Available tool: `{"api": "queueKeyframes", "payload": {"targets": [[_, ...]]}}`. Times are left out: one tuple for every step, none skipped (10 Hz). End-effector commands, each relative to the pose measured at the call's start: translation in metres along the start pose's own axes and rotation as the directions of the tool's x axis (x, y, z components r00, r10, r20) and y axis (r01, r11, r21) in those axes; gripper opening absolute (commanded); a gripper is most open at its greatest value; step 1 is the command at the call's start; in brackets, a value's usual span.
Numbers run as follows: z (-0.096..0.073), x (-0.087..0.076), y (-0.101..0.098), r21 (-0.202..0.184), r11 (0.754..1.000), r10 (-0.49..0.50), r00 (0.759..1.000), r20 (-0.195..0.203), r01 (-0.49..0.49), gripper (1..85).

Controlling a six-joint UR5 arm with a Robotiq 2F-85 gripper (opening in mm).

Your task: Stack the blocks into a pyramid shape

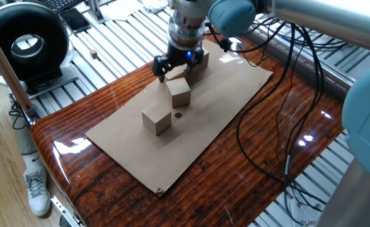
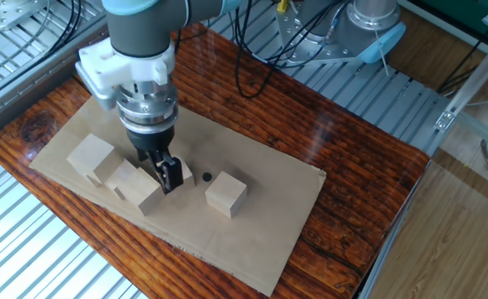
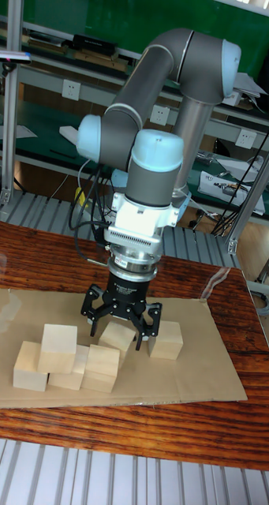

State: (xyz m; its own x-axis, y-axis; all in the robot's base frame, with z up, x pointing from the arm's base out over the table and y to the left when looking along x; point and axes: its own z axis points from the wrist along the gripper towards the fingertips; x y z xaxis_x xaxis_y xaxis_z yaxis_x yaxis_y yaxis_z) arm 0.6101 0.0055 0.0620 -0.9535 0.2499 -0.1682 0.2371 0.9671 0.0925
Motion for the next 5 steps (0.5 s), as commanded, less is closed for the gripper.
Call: {"api": "queueKeyframes", "payload": {"targets": [[0.0086, 0.0118, 0.0024, -0.026, 1.0, -0.016, 0.999, -0.037, 0.015, 83.3], [0.0099, 0.0125, 0.0024, -0.026, 0.999, -0.021, 0.999, -0.039, 0.02, 83.0], [0.0124, 0.0135, 0.0026, -0.028, 0.999, -0.027, 0.999, -0.039, 0.026, 82.7], [0.0157, 0.0149, 0.003, -0.028, 0.999, -0.027, 0.999, -0.039, 0.026, 82.3], [0.0179, 0.0153, 0.0045, -0.033, 0.999, -0.026, 0.999, -0.037, 0.025, 82.3]]}}
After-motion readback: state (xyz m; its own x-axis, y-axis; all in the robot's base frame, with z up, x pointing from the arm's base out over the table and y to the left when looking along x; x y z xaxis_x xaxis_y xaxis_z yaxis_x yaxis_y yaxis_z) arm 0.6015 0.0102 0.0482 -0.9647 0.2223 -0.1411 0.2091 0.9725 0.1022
